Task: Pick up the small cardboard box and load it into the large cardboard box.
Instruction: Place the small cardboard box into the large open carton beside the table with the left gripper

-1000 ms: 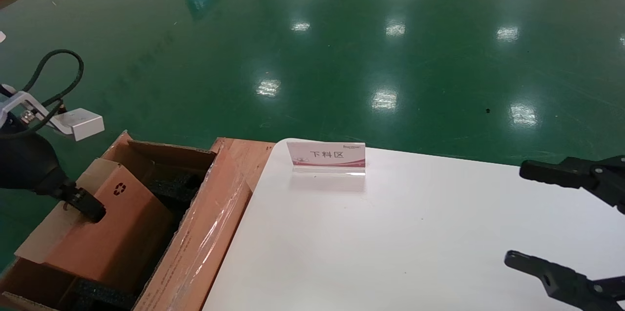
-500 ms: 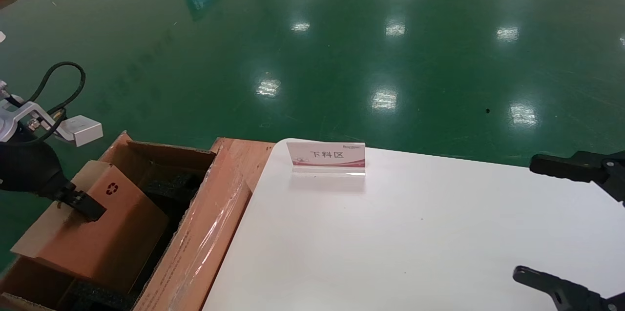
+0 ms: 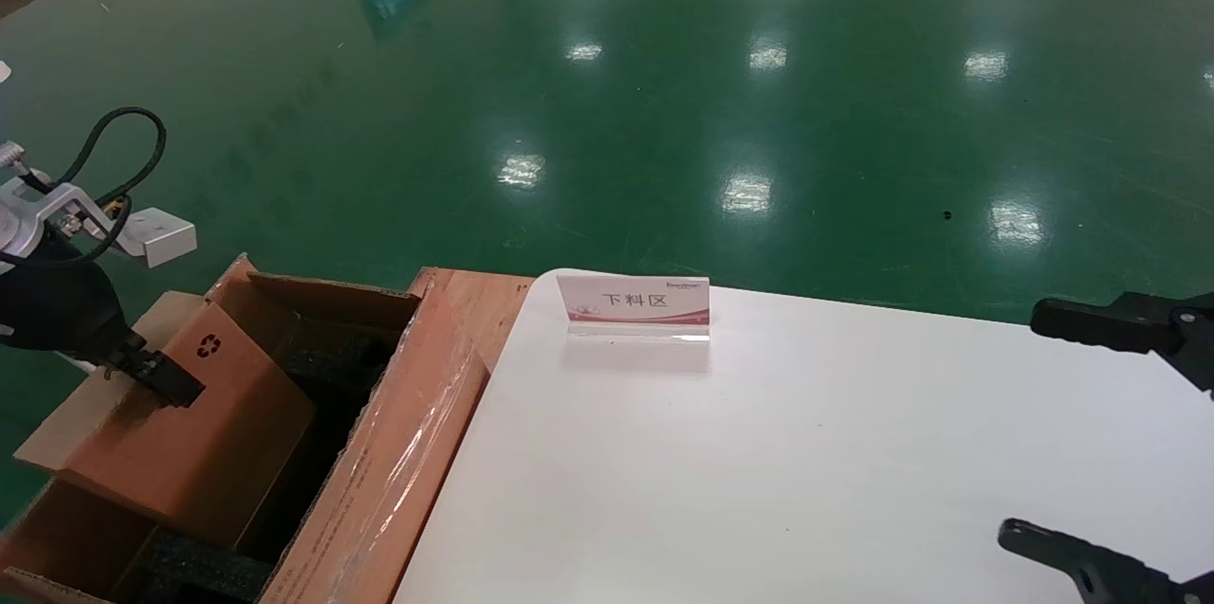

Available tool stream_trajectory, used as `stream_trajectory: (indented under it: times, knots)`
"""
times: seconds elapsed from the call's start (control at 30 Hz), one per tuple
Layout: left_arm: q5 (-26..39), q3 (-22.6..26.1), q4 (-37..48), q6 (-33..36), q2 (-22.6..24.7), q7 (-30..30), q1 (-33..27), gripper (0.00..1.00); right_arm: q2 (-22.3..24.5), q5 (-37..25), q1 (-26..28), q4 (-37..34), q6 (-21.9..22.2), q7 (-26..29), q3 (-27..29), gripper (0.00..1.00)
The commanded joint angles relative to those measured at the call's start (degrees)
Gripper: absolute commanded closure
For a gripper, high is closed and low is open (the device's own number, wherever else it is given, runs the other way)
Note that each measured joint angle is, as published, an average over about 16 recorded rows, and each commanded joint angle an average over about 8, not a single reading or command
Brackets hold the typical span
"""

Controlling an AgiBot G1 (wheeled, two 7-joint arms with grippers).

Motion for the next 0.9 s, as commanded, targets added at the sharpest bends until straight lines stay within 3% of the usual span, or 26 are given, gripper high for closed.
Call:
stream_trajectory:
  times: [0.03,0.9]
  knots:
    - [0.1,0.0,0.8,-0.4,0.3,0.1,0.7,1.0,0.0,0.0,0.0,0.0,0.0,0.0,0.0,0.0]
    - [-1.0,-0.7,9.6,-5.2,4.3,0.9,10.9,1.0,0.0,0.1,0.0,0.0,0.0,0.0,-0.1,0.0]
